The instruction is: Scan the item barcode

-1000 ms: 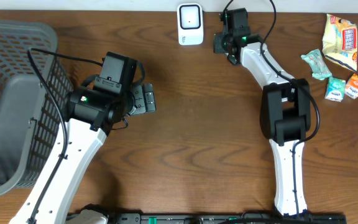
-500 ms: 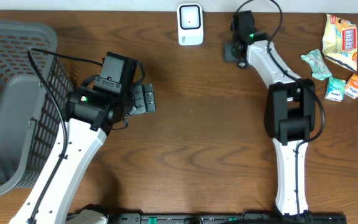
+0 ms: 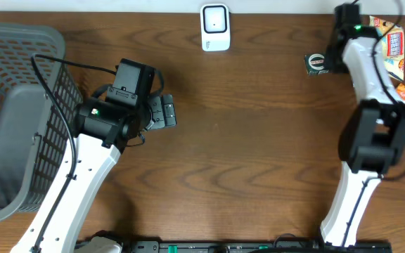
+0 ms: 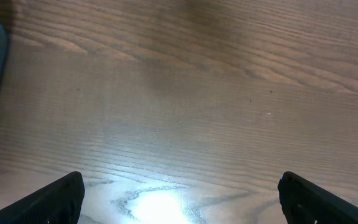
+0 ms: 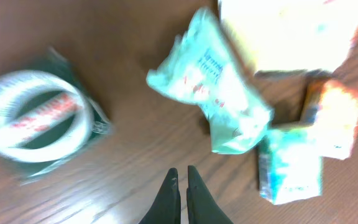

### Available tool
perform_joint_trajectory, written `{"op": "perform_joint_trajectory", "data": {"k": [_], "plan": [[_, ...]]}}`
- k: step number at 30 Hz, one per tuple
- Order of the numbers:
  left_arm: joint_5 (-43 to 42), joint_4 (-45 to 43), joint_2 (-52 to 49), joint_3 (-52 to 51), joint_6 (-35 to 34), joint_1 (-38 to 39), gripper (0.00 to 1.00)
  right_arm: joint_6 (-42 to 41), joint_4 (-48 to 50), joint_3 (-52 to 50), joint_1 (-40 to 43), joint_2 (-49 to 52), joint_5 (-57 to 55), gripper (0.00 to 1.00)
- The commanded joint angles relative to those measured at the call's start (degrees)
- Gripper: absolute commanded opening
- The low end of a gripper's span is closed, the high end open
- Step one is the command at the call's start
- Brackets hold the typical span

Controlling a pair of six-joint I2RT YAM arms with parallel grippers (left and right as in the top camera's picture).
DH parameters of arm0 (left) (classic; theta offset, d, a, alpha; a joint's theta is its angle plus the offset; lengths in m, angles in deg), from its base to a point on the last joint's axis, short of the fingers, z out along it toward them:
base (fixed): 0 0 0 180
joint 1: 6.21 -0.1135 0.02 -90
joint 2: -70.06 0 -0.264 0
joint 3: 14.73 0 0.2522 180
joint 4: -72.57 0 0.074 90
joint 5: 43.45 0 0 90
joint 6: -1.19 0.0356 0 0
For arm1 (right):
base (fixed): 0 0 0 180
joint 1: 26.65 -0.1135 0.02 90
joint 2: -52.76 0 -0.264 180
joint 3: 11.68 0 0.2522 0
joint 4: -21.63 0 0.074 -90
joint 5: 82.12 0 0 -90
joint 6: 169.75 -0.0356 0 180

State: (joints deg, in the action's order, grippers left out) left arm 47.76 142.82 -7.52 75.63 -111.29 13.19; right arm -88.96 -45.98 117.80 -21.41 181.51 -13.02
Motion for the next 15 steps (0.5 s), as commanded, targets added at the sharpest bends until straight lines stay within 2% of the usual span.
{"op": "perform_joint_trajectory", "data": {"k": [1, 5, 15], "plan": [[-0.31, 0.04, 0.11, 0.87, 0.33, 0.22, 0.98, 6.01, 1.68, 0.44, -1.9, -5.25, 17.18, 0.02], [-0.31, 0.04, 0.11, 0.87, 0.33, 0.24, 0.98, 7.61, 4.81, 0.09, -2.86, -3.76, 29.05, 0.05], [-0.31, 0.04, 0.11, 0.87, 0.33, 0.24, 0.98, 5.84, 10.4, -0.37, -2.8, 6.69, 28.72, 0.03]]}}
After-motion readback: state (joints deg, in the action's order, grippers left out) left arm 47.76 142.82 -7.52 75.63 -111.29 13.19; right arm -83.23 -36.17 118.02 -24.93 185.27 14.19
